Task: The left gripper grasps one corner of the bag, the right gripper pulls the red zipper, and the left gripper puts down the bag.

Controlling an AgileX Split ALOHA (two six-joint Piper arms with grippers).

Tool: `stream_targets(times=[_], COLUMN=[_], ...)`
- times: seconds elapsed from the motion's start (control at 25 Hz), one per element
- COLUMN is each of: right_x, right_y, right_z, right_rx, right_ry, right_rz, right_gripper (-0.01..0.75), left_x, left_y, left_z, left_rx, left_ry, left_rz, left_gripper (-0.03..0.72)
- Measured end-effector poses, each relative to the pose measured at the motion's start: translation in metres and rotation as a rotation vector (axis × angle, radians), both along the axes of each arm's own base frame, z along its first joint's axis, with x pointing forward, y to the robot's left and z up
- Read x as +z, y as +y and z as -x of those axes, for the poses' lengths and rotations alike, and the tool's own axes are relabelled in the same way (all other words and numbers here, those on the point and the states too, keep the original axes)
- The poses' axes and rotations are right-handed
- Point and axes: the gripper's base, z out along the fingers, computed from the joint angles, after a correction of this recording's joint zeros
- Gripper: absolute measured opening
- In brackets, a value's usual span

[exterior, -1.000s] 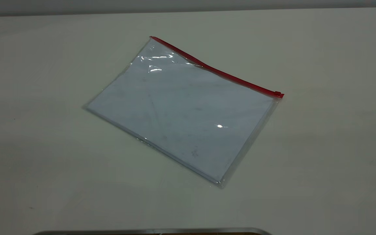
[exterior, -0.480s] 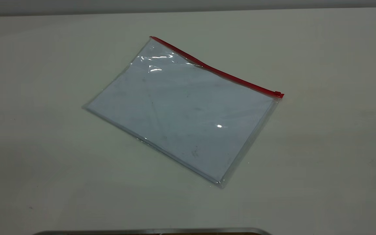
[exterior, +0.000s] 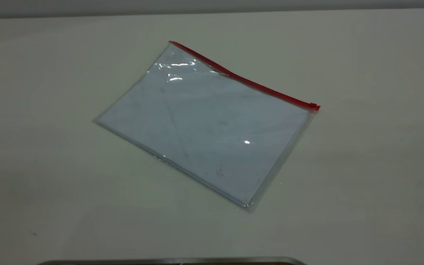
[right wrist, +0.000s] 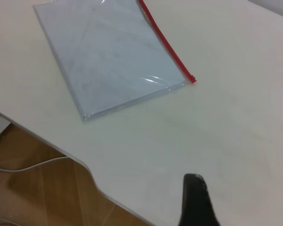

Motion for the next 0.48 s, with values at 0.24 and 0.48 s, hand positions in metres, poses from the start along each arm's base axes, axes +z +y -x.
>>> stream_targets(times=[0.24,0.48], right_x=[0.0,0.0], right_y=[0.0,0.0], right_z=[0.0,0.0], right_rx=[0.0,0.0], right_ry=[0.0,0.0], right_rz=[0.0,0.0], right_gripper=[0.522,0.522], left_x=[-0.0014,-0.0014], left_y=[0.0004,0.0004], left_z=[0.0117,0.0118], left_rx=[0.02,0.021], left_ry=[-0.078,-0.077], left_rz=[0.005,0.006], left_gripper=[0.569,0.569])
